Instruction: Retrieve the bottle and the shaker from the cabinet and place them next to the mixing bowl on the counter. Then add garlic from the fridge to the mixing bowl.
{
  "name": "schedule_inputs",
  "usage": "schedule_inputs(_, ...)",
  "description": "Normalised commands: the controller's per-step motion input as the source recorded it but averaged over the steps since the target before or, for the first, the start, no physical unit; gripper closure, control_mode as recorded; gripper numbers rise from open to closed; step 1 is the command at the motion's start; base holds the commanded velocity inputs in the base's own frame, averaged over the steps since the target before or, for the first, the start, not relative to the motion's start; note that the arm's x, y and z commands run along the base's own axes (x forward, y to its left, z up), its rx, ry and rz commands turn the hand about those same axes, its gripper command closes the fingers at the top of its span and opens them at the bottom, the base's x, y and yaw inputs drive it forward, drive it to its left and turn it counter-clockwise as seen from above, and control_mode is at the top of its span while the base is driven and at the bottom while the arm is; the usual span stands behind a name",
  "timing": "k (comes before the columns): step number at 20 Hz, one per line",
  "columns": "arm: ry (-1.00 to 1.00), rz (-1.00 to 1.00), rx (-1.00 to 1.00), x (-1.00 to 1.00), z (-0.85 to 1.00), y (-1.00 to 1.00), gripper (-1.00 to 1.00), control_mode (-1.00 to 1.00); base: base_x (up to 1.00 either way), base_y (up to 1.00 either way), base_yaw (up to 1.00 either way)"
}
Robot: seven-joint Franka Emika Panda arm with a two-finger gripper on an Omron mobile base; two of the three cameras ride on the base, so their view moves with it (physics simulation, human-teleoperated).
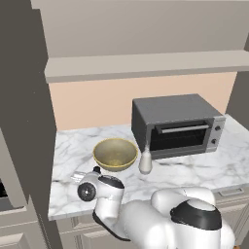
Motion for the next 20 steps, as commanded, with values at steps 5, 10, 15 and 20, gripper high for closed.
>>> schedule_inputs(5, -0.03, -0.02, 0.0, 0.09, -0.31, 0.0, 1.0, -1.0, 0.0, 0.0, 0.0)
schedule_inputs(10, -0.16, -0.01, 0.0, 0.0, -0.12, 0.02, 1.0, -1.0, 0.0, 0.0, 0.0)
schedule_inputs(15, -0.18, 0.0, 0.0, 0.01, -0.01, 0.01, 1.0, -1.0, 0.0, 0.0, 0.0)
schedule_inputs(20, -0.04, 0.0, 0.0, 0.06, 0.0, 0.0, 1.0, -1.0, 0.0, 0.0, 0.0)
